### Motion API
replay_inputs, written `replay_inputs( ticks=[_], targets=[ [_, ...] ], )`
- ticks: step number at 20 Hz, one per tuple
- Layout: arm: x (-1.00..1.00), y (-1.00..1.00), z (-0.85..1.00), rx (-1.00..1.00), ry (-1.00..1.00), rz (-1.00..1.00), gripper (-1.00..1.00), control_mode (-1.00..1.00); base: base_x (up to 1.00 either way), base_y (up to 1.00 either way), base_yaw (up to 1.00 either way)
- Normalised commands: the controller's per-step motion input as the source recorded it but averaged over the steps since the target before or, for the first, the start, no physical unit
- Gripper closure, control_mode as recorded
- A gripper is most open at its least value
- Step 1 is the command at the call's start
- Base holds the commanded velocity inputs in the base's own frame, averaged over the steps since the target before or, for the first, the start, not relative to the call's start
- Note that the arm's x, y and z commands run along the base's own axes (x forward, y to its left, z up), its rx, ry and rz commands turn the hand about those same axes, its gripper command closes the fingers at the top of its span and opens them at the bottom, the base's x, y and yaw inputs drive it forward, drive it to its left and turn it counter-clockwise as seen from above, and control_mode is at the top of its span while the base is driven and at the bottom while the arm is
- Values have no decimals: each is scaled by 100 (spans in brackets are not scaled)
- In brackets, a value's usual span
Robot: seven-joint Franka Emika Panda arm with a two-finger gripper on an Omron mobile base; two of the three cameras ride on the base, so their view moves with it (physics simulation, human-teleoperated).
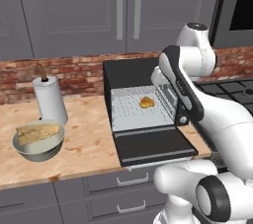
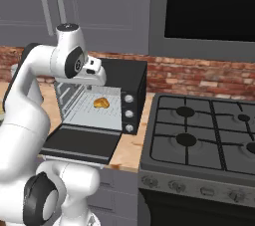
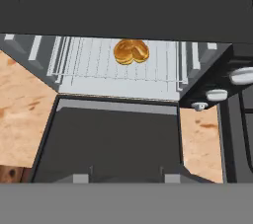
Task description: Pick up the heated bread from the toaster oven and place it in the bowl. Then move the bread bowl to the dining counter.
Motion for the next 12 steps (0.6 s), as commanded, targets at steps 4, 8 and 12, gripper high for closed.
replay_inputs(
  ticks=[4,8,12],
  targets=[
    [-17,13,-18,0,-2,0,-100,-100,0,0,0],
    [-30,44,-89,0,-8,0,-100,-100,0,0,0],
    [-1,48,-75,5,-14,-3,-100,-100,0,0,0]
  ],
)
